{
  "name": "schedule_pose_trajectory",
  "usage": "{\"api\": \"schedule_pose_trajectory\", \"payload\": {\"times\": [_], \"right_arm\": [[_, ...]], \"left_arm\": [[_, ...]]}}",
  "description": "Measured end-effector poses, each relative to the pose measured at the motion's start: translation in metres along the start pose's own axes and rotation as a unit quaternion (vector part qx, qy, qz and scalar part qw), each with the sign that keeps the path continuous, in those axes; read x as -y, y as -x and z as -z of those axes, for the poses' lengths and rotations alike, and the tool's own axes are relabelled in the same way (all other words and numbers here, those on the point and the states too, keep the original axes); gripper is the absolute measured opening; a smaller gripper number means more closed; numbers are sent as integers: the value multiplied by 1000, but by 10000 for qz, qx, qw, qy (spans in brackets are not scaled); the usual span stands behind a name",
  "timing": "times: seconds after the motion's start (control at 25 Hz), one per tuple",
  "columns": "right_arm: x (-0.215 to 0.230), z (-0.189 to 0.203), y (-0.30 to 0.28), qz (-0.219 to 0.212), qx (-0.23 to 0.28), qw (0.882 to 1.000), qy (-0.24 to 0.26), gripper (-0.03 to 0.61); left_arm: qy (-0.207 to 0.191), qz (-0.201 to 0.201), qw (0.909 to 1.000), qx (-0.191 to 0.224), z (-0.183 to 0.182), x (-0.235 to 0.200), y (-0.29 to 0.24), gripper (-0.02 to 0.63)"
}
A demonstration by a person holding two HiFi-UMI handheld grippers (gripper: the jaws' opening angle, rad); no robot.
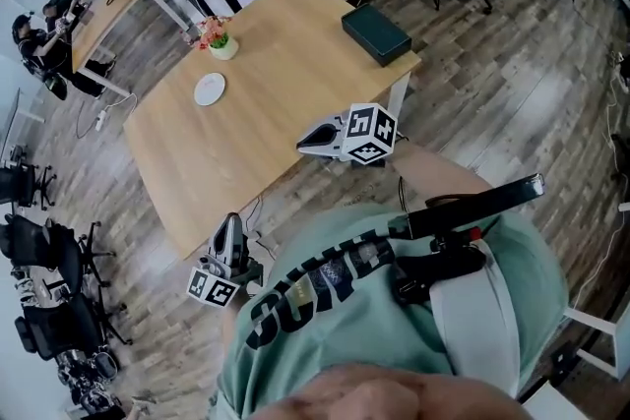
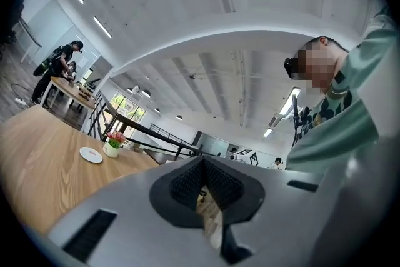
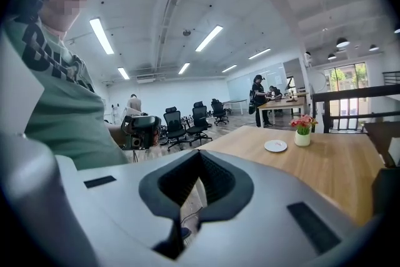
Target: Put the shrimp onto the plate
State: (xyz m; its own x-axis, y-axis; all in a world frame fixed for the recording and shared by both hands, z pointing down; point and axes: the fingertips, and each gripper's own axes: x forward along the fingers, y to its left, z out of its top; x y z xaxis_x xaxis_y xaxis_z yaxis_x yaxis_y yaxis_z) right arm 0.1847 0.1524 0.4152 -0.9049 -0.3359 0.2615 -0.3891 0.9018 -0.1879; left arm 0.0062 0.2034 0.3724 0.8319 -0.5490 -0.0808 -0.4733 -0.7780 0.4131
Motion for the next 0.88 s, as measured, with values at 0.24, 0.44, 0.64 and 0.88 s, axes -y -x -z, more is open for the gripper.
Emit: {"api": "schedule_pose_trajectory", "payload": {"times": [0.24, 0.44, 0.64, 0.88], "right_arm": [[-23, -19, -38, 315, 79, 9995, -15, 8], [-50, -40, -91, 294, 81, 9995, 95, 6], [-59, -62, -125, 169, -27, 9992, 349, 6], [-54, -69, -126, 130, -65, 9989, 436, 6]], "left_arm": [[-40, 211, 9998, 53, -18, -18, 45, -5], [-187, 125, 9997, 138, -40, -48, 102, -5], [-182, -80, 9992, 341, -57, -75, 132, -3], [-193, -127, 9988, 437, -58, -76, 134, -3]]}}
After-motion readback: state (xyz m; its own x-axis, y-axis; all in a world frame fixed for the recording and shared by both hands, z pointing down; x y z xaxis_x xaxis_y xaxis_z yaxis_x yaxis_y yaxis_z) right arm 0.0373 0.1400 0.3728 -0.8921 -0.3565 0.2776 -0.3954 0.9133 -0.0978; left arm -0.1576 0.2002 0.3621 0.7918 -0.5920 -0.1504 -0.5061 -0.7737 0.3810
